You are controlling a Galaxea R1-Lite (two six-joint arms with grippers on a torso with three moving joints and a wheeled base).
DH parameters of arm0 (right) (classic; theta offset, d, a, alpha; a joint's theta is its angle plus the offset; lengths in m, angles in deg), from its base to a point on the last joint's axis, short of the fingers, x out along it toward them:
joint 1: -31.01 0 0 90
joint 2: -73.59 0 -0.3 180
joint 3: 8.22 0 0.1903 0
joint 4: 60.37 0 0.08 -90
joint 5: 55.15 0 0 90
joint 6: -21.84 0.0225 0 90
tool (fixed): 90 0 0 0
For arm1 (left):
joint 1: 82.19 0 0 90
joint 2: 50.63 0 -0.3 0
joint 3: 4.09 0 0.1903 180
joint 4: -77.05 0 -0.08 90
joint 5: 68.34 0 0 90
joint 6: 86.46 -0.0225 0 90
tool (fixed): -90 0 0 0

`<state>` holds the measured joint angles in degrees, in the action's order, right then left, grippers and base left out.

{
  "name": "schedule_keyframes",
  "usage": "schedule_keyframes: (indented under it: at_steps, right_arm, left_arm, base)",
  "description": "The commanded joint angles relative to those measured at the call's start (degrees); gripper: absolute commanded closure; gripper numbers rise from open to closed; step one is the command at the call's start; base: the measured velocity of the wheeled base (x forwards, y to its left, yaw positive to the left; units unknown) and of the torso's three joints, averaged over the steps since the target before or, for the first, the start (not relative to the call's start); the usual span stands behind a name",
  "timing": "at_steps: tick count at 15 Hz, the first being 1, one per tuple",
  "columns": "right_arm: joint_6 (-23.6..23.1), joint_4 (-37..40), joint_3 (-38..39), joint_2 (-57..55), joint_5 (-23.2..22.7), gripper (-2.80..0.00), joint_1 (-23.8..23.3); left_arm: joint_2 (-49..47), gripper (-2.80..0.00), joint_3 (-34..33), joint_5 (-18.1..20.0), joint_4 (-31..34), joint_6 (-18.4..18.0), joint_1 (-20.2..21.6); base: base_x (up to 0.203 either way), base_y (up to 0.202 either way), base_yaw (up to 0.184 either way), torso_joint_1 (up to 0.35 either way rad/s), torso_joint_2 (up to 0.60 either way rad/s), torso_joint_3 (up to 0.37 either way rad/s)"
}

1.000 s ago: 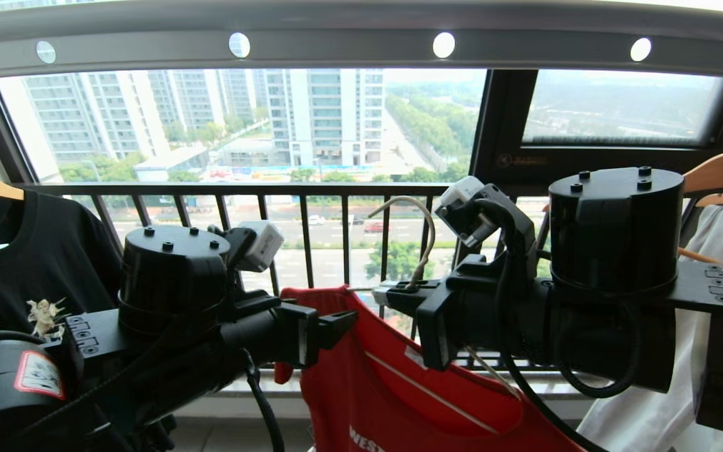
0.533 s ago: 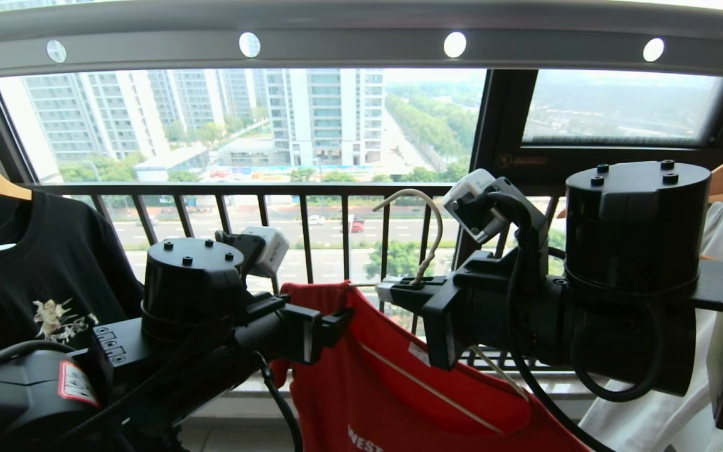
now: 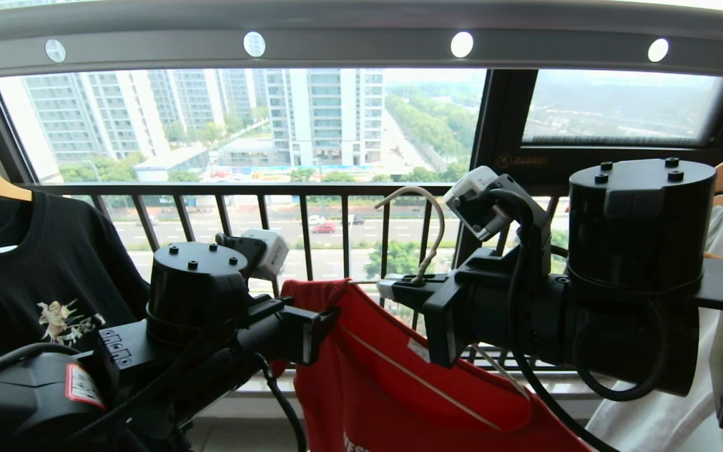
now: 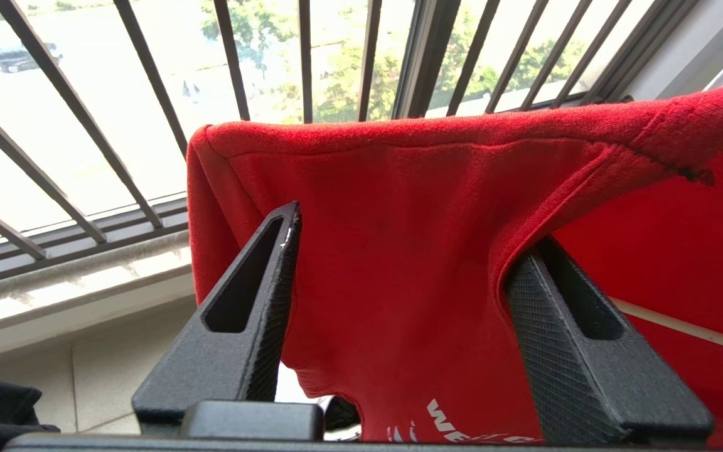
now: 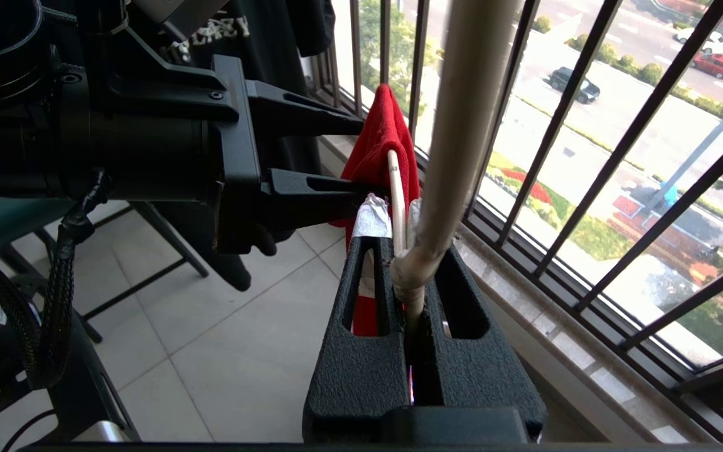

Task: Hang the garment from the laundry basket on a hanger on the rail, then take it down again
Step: Take the clothes off the clothes rack

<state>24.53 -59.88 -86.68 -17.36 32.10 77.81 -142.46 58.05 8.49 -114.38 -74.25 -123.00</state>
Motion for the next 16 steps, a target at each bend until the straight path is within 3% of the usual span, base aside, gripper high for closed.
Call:
schedule_keyframes:
  at_steps: [1, 5, 7, 9, 12, 16]
  right_arm:
    - [0.0, -0.2, 0.0, 0.1, 0.0, 0.0, 0.0]
    - [0.0, -0.2, 0.0, 0.3, 0.0, 0.0, 0.0]
    - [0.0, -0.2, 0.0, 0.0, 0.0, 0.0, -0.2]
    - [0.0, -0.2, -0.1, -1.1, -0.1, 0.0, -1.3]
    - [-0.1, -0.2, 0.0, -1.1, -0.1, 0.0, -1.4]
    - [-0.2, -0.2, 0.2, -1.2, -0.1, 0.0, -1.3]
  left_arm:
    - [0.5, 0.0, 0.0, -0.1, -0.2, 0.0, 0.0]
    - [3.3, 0.0, 0.2, -0.5, -1.5, -0.9, 0.1]
    - [4.2, 0.0, 0.4, -0.1, -1.6, -1.4, 2.3]
    - [3.9, 0.0, 1.1, 3.8, -1.4, -1.3, 7.6]
    - [3.5, 0.0, 1.3, 16.0, -1.3, -0.9, 16.7]
    - [0.0, 0.0, 1.8, 18.0, -1.5, 1.6, 18.8]
  base:
    - [0.0, 0.0, 0.0, 0.0, 0.0, 0.0]
    - [0.0, 0.0, 0.0, 0.0, 0.0, 0.0]
    - [0.0, 0.0, 0.0, 0.0, 0.0, 0.0]
    - [0.0, 0.0, 0.0, 0.0, 0.0, 0.0]
    - [0.0, 0.0, 0.0, 0.0, 0.0, 0.0]
    - [0.0, 0.0, 0.0, 0.0, 0.0, 0.0]
